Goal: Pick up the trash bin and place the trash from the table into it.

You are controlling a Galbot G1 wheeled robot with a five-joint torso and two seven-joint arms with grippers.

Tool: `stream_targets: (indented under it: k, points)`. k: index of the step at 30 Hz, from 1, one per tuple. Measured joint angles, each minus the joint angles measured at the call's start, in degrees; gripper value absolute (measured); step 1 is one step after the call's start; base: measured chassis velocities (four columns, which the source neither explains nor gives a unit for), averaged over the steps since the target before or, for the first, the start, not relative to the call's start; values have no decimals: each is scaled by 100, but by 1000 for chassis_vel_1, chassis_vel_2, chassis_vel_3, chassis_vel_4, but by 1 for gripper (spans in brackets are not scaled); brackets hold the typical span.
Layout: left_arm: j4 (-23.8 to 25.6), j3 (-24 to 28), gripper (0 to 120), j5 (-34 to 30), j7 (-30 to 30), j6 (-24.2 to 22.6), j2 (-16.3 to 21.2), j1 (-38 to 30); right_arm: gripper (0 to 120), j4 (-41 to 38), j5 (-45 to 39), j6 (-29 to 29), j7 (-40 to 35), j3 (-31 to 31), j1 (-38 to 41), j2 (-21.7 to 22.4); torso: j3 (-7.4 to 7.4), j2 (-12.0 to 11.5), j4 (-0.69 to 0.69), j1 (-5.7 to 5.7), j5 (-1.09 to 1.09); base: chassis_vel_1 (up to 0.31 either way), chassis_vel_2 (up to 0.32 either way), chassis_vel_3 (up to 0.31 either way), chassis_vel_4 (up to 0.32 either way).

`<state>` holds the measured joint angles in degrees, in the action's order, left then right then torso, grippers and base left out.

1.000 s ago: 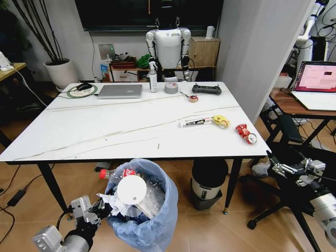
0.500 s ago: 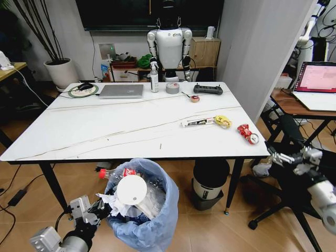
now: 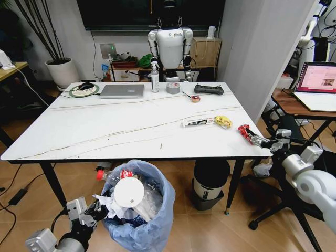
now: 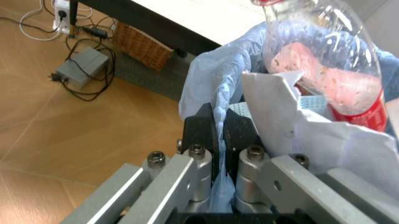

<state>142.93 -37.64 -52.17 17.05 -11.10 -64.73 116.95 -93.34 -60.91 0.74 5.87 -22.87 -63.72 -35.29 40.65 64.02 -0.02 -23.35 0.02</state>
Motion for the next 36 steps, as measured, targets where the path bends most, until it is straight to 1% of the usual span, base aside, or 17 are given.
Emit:
stream_targets:
  k: [2, 4, 9, 11, 15, 32, 36]
  points:
    - [-51, 1, 0, 0, 0, 0, -11, -17, 100, 236, -64, 103, 119, 160, 196, 6, 0, 0, 0, 0, -3, 0, 0, 0, 0]
    - [-65, 5, 0, 0, -1, 0, -11, -23, 100, 282, -72, 126, 144, 200, 235, 9, 0, 0, 0, 0, -2, 0, 0, 0, 0]
    - [-148, 20, 0, -3, -2, -1, -31, -70, 100, 575, -111, 256, 261, 603, 562, 25, -1, 0, -1, 1, -2, 0, 0, 0, 0]
    - [-171, 15, 0, -12, -2, -2, -41, -86, 100, 670, -148, 285, 274, 827, 732, 21, -1, 0, 1, 1, -1, 0, 0, 0, 0]
    - [-206, 7, 0, -26, -2, -2, -55, -110, 100, 831, -138, 287, 293, 1060, 918, -29, 0, 0, 2, 1, -1, 0, 0, 0, 0]
    - [-271, 1, 0, -107, 18, -4, -25, -189, 100, 1099, -10, 203, 381, 1198, 1043, -122, 0, 0, 0, 1, -2, 0, 0, 0, 0]
    - [-271, -12, 0, -124, 20, -5, -16, -192, 86, 1140, -10, 186, 389, 1236, 1089, -137, 0, 0, 0, 1, -2, 0, 0, 0, 0]
